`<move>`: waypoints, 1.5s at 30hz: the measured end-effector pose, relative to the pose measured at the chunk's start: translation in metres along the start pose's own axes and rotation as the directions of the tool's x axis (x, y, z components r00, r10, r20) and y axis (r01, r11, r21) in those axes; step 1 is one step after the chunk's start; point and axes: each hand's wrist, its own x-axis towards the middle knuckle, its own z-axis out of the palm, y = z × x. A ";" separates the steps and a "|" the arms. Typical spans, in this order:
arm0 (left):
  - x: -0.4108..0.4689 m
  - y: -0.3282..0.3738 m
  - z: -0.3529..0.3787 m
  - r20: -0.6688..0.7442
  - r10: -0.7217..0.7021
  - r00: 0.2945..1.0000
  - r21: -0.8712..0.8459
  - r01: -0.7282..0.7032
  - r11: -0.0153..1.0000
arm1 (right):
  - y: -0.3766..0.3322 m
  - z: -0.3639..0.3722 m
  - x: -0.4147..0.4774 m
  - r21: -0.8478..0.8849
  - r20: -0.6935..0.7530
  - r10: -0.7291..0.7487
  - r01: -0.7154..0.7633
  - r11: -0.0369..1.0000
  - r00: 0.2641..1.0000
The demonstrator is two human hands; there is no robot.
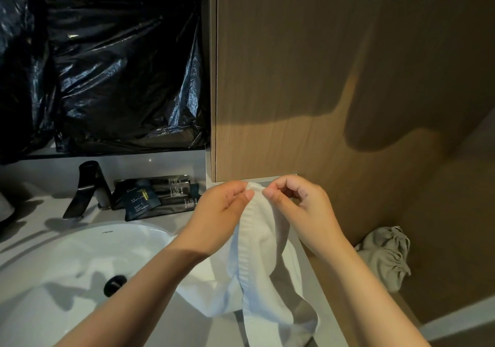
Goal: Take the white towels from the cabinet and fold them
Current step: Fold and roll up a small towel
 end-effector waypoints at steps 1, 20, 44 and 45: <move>0.002 0.002 -0.003 -0.035 0.014 0.999 0.036 -0.013 0.999 | 0.000 -0.001 0.001 -0.011 0.010 -0.002 0.002 1.000 1.000; 0.080 -0.008 -0.065 -0.379 -0.019 0.925 0.289 0.138 0.947 | 0.024 -0.040 -0.010 -0.222 0.113 0.029 -0.004 0.975 0.993; 0.066 -0.055 -0.065 -0.430 0.027 0.903 0.385 0.156 0.910 | 0.080 -0.054 -0.053 -0.660 0.290 0.137 0.095 0.745 0.947; 0.066 -0.057 -0.067 -0.441 0.016 0.898 0.381 0.171 0.909 | 0.081 -0.051 -0.056 -0.657 0.299 0.118 0.115 0.745 0.947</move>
